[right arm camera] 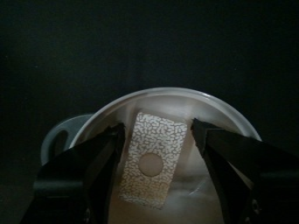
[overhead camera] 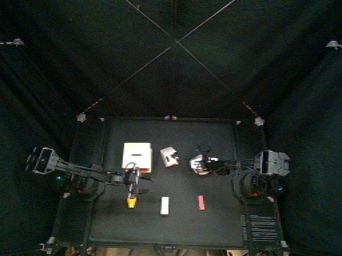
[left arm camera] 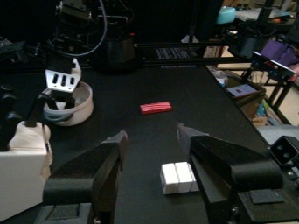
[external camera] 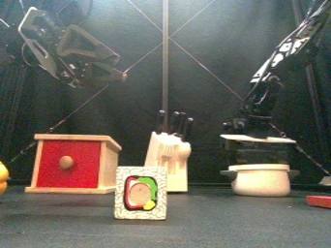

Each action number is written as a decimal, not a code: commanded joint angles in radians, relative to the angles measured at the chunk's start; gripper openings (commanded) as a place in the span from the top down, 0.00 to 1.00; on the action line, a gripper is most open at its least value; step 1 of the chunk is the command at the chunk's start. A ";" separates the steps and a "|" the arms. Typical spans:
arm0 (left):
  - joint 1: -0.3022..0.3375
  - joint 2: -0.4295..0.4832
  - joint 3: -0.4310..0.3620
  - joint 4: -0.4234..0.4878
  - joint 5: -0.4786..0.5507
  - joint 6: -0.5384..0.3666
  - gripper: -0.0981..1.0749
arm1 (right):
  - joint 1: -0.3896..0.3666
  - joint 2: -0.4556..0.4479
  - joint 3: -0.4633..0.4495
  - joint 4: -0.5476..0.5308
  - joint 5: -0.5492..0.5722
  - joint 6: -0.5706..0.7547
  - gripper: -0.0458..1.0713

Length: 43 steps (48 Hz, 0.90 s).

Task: Grab rice

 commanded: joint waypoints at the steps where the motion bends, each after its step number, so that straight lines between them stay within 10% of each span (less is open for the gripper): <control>1: 0.002 0.000 -0.017 -0.002 -0.009 0.002 0.18 | -0.006 -0.008 -0.014 0.002 -0.003 -0.002 0.11; 43: 0.003 0.000 -0.015 -0.002 -0.008 0.002 0.18 | -0.009 -0.003 -0.017 0.008 -0.003 -0.003 0.24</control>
